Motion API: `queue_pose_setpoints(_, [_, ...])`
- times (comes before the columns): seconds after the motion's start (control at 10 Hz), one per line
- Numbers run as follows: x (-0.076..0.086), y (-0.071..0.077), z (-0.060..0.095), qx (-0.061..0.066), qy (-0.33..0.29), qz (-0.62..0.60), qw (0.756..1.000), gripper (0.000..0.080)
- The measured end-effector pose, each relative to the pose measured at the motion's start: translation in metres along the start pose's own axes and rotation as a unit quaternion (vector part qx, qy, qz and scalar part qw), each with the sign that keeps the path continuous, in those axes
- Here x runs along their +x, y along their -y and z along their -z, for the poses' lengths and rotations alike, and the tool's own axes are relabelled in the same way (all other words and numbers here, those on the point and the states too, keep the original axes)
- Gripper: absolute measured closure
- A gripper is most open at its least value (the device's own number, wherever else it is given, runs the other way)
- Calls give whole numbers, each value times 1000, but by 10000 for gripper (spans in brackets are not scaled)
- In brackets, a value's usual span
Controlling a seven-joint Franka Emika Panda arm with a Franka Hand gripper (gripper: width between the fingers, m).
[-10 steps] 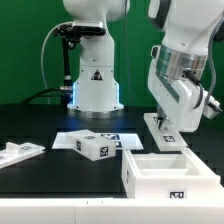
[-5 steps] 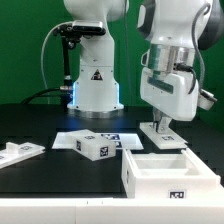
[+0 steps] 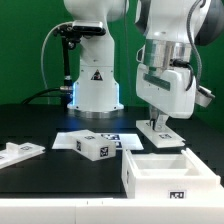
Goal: Assemble cabinet
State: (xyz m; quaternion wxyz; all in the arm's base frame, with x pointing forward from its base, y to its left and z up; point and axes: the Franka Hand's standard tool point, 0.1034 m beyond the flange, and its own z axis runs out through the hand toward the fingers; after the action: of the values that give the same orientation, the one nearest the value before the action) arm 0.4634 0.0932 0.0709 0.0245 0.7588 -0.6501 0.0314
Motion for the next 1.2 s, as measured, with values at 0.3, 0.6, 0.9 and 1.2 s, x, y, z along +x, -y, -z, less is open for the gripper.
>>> queue_pose_setpoints(0.3, [-5, -6, -7, -31, -1, -43, 999, 735])
queue_pose_setpoints(0.6, [-7, -8, -10, -34, -3, -33, 999, 735])
queue_pose_setpoints(0.9, [-8, 0, -10, -32, -5, -33, 999, 735])
queue_pose_setpoints(1.2, [-6, 5, -8, -24, -3, -42, 999, 735])
